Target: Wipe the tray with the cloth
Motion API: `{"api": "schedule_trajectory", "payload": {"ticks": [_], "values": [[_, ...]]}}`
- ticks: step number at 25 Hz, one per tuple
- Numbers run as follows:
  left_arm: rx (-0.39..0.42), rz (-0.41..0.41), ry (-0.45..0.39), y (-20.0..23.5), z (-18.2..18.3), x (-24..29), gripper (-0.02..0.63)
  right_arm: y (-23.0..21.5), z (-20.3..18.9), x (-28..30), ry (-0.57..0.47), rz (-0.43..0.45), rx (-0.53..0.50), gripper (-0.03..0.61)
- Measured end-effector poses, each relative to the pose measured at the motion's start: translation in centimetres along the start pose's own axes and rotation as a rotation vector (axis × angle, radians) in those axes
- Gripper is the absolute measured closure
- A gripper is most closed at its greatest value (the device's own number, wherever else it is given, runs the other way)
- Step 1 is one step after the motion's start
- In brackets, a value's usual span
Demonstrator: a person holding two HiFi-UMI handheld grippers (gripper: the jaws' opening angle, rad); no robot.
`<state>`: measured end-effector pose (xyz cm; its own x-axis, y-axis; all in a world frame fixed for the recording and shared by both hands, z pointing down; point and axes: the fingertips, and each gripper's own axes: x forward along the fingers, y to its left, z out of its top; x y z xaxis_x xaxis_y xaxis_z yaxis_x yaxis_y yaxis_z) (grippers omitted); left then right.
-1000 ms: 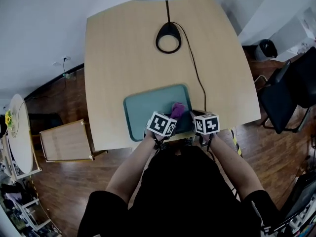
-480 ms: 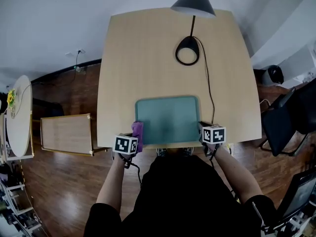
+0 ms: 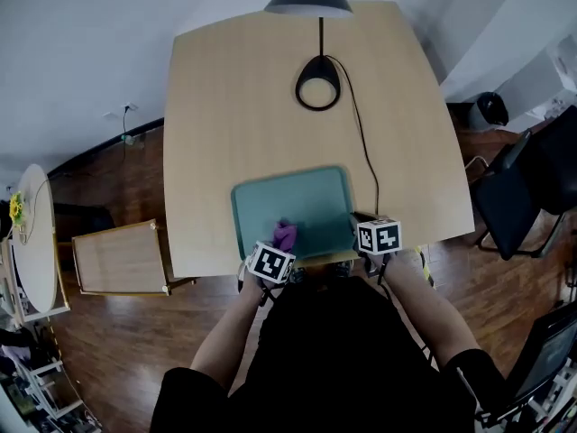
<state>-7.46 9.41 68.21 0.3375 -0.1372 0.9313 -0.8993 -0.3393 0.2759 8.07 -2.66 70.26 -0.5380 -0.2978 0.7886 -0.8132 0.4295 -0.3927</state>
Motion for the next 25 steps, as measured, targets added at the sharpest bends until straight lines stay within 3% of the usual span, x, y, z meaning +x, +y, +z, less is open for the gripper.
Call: {"api": "schedule_trajectory", "payload": {"ticks": [6,10,19,21,25], "values": [[0.153,-0.114,0.05,-5.6,3.1,2.0,0.499,0.6,0.2,-0.3,-0.023,0.008,0.006,0.552],[0.278,-0.127,0.067,-8.1,5.1,3.1,0.499,0.9,0.2,-0.2,-0.024,0.009,0.005,0.552],[0.531,-0.176,0.135,-12.1,5.2,4.8,0.499,0.7,0.1,-0.4,-0.031,0.016,0.043,0.554],[0.556,-0.202,0.141,-12.2,5.2,5.0,0.499,0.5,0.0,-0.4,-0.028,0.014,0.041,0.554],[0.511,-0.244,0.128,-11.9,5.3,4.7,0.499,0.4,-0.2,-0.3,-0.02,0.01,0.032,0.554]]}}
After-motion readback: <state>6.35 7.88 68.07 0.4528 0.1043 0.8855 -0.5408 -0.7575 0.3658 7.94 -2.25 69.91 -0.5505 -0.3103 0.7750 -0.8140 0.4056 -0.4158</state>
